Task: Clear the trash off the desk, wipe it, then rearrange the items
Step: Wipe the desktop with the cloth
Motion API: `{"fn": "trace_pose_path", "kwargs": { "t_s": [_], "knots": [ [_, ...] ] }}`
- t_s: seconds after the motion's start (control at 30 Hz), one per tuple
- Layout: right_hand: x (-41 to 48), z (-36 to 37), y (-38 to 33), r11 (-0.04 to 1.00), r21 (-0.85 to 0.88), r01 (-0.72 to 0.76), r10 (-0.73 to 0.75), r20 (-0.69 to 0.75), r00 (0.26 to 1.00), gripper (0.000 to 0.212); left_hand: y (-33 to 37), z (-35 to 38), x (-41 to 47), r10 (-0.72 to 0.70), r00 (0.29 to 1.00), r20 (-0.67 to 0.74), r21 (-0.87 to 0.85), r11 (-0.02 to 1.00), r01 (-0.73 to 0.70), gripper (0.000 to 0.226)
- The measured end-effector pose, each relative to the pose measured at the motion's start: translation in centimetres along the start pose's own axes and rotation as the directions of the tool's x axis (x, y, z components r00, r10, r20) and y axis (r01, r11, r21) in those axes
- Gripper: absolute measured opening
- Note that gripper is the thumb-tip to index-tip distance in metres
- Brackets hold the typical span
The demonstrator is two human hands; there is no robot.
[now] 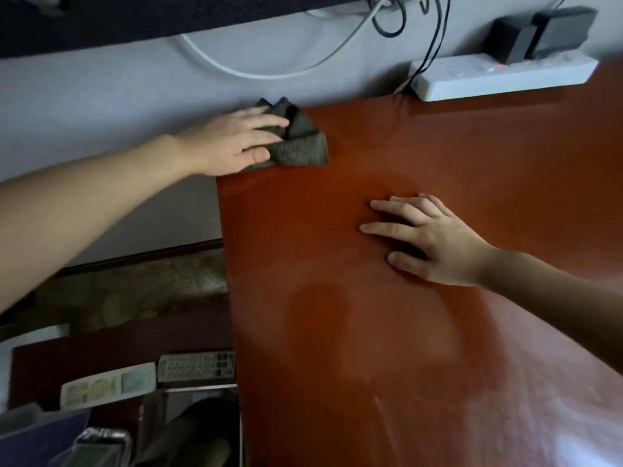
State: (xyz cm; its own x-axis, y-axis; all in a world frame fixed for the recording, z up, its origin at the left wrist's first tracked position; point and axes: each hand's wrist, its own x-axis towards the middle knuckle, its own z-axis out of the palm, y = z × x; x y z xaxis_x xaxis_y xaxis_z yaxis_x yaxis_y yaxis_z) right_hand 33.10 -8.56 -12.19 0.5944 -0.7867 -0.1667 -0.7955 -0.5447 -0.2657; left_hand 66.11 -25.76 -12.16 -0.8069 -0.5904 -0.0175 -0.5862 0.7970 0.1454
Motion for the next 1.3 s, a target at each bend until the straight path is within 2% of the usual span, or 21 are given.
{"fn": "trace_pose_path", "kwargs": {
  "t_s": [0.1,0.23,0.3,0.43,0.6,0.67,0.73,0.83,0.87,0.9,1.0,1.03,1.13,1.2,1.3],
  "knots": [
    [0.0,0.0,0.2,1.0,-0.005,0.005,-0.004,0.007,1.0,0.052,-1.5,-0.2,0.8,-0.072,0.997,-0.036,-0.031,0.997,0.071,0.047],
    [0.2,-0.1,0.1,1.0,-0.013,-0.011,0.011,0.018,1.0,0.053,-0.6,0.7,-0.6,-0.101,0.989,-0.104,-0.009,0.995,0.1,0.035],
    [0.1,-0.2,0.0,1.0,-0.026,-0.016,0.017,0.021,1.0,0.054,0.2,1.0,-2.5,-0.085,0.99,-0.111,-0.006,0.996,0.085,0.039],
    [0.3,-0.6,-0.4,0.999,-0.006,-0.047,0.047,0.064,0.997,0.056,3.7,2.3,-7.3,0.046,0.99,-0.136,-0.04,0.998,-0.052,0.052],
    [-0.1,-0.7,-1.1,0.997,-0.029,-0.075,0.077,0.068,0.995,0.055,11.7,3.1,-11.3,0.226,0.973,-0.047,-0.099,0.968,-0.229,0.053],
    [-1.0,0.1,-1.9,0.993,-0.069,-0.096,0.096,-0.001,0.995,0.051,15.2,3.7,-13.0,0.369,0.93,-0.013,-0.113,0.923,-0.368,0.048],
    [-2.5,0.9,-3.1,0.988,-0.09,-0.123,0.116,-0.077,0.99,0.052,17.5,4.0,-14.0,0.514,0.857,0.043,-0.12,0.854,-0.507,0.042],
    [-5.8,2.0,-4.4,0.988,-0.061,-0.144,0.133,-0.155,0.979,0.048,17.2,3.7,-13.2,0.644,0.761,0.082,-0.078,0.765,-0.639,0.036],
    [-7.0,2.3,-4.7,0.988,-0.062,-0.141,0.128,-0.179,0.975,0.047,16.3,3.5,-12.7,0.646,0.758,0.088,-0.047,0.763,-0.645,0.037],
    [-8.2,2.6,-4.9,0.988,-0.064,-0.14,0.126,-0.188,0.974,0.046,14.9,3.2,-12.1,0.614,0.786,0.073,-0.013,0.788,-0.615,0.04],
    [-11.5,3.3,-6.0,0.987,-0.056,-0.149,0.138,-0.162,0.977,0.047,10.1,2.2,-9.8,0.335,0.942,-0.02,0.055,0.941,-0.334,0.054],
    [-12.5,3.4,-6.4,0.987,-0.058,-0.151,0.14,-0.158,0.977,0.048,8.8,2.0,-9.1,0.237,0.971,-0.034,0.051,0.971,-0.235,0.057],
    [-14.6,3.9,-7.9,0.984,-0.058,-0.17,0.16,-0.157,0.975,0.05,7.9,1.9,-8.0,0.074,0.995,-0.074,0.009,0.997,-0.074,0.046],
    [-15.5,4.5,-8.7,0.979,-0.036,-0.202,0.196,-0.122,0.973,0.051,9.6,2.4,-8.8,0.066,0.995,-0.081,-0.03,0.997,-0.068,0.04],
    [-16.1,5.0,-9.4,0.967,-0.013,-0.256,0.255,-0.061,0.965,0.054,14.1,3.1,-11.0,0.181,0.983,-0.037,-0.097,0.978,-0.183,0.049]
  ]
}}
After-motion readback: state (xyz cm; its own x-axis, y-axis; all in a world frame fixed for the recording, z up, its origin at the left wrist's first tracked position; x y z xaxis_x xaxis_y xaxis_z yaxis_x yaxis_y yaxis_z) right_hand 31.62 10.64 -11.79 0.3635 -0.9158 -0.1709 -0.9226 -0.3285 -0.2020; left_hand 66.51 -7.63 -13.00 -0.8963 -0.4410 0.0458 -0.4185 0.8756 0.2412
